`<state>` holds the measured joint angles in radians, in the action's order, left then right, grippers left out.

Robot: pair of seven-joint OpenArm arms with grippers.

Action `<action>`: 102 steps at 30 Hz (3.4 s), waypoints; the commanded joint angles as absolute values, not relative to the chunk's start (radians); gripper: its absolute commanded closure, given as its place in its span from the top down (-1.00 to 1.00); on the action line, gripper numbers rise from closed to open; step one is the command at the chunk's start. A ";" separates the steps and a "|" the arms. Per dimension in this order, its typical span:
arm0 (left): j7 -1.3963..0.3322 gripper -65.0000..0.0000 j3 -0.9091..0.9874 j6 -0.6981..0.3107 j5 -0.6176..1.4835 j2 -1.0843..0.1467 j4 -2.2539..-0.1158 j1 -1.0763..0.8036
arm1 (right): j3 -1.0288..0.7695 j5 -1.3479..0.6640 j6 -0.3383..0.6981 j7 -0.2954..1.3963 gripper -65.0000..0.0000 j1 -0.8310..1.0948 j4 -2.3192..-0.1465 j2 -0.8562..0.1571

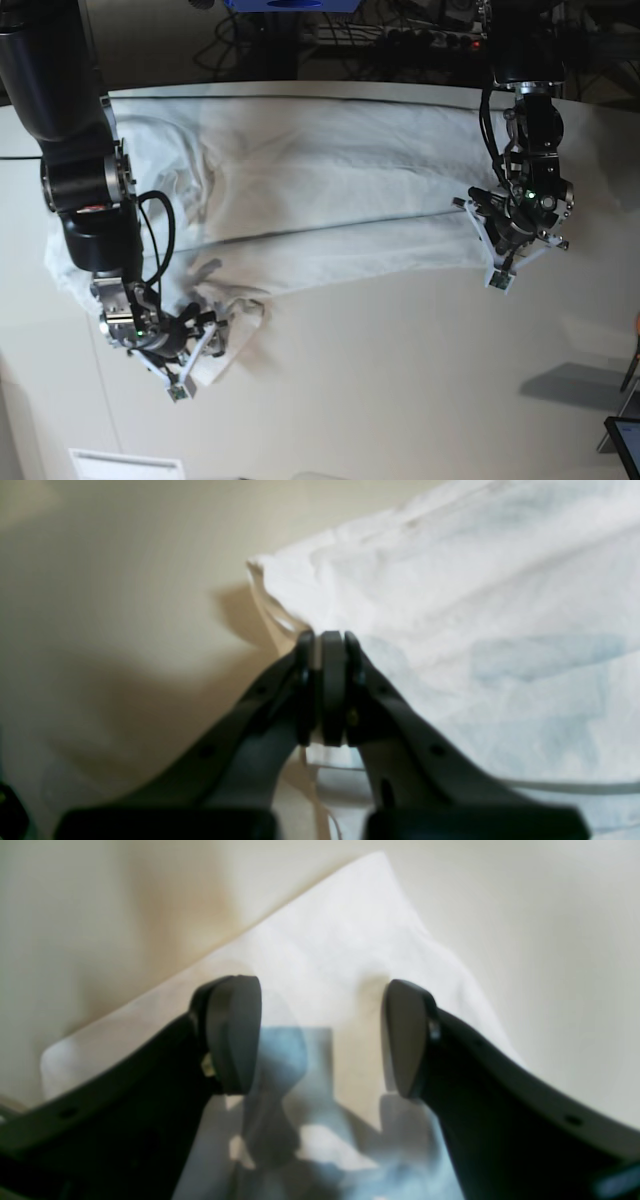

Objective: Fold the T-shirt properly
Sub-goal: 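Grasp the sleeve corner with the right gripper and fold it onto the shirt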

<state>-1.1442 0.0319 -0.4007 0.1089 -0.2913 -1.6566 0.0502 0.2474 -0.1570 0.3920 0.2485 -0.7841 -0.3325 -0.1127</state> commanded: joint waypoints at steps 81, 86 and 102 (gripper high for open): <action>-1.082 -1.00 -0.036 -0.400 0.018 -0.306 -1.670 0.117 | -0.410 -0.736 0.584 1.017 -1.00 0.364 -2.014 -0.142; -1.082 -1.00 -0.044 -0.400 0.027 -0.302 -1.676 0.117 | -0.455 -0.866 0.541 1.082 -1.00 0.410 -2.011 -0.168; -1.133 -1.00 -0.035 -0.404 0.027 -0.295 -1.824 0.087 | -0.456 -0.897 0.530 1.181 -1.00 0.449 -2.009 -0.168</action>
